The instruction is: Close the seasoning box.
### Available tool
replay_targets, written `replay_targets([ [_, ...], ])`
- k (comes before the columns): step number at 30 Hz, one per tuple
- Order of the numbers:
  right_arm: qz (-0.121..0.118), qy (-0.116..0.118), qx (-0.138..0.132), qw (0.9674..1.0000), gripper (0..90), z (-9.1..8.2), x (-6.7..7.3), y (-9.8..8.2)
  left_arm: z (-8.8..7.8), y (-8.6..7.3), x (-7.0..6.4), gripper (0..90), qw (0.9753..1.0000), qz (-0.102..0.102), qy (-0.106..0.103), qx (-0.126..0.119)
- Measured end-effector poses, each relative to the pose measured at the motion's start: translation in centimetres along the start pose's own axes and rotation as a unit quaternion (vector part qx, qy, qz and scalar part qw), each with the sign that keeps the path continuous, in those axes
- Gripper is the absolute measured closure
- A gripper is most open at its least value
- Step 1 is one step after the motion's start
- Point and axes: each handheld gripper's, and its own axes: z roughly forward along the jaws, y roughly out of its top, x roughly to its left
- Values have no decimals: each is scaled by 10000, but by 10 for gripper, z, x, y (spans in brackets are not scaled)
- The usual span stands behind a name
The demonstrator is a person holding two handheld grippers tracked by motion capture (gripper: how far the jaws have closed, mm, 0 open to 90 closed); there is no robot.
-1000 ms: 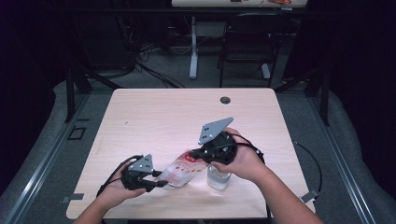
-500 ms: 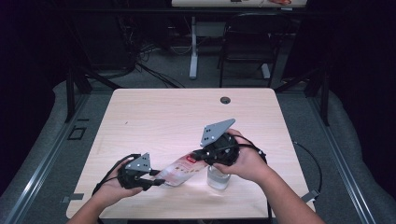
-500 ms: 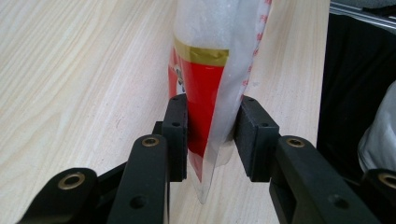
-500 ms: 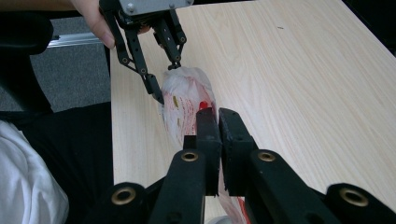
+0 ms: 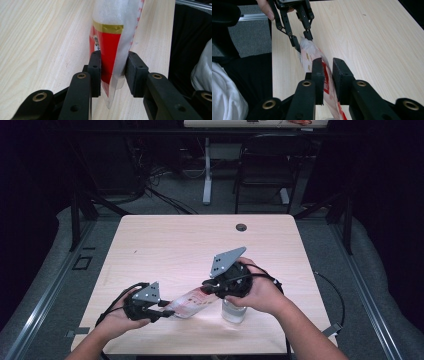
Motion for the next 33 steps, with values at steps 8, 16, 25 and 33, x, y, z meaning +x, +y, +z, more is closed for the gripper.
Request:
replay_targets([
  [8, -97, -46, 36, 9999, 821, -2, 2, 4, -4, 5, 2, 691, 10000, 25, 30, 42],
  [16, -129, -94, 99, 9998, 868, -5, 1, 4, -9, 8, 4, 694, 10000, 9, -2, 31],
  [25, -170, -145, 213, 9995, 867, -9, 1, 6, -14, 12, 5, 697, 10000, 35, -12, 88],
  [33, -122, -183, 192, 9996, 894, -12, 0, 5, -22, 16, 7, 700, 9999, 54, 13, 108],
])
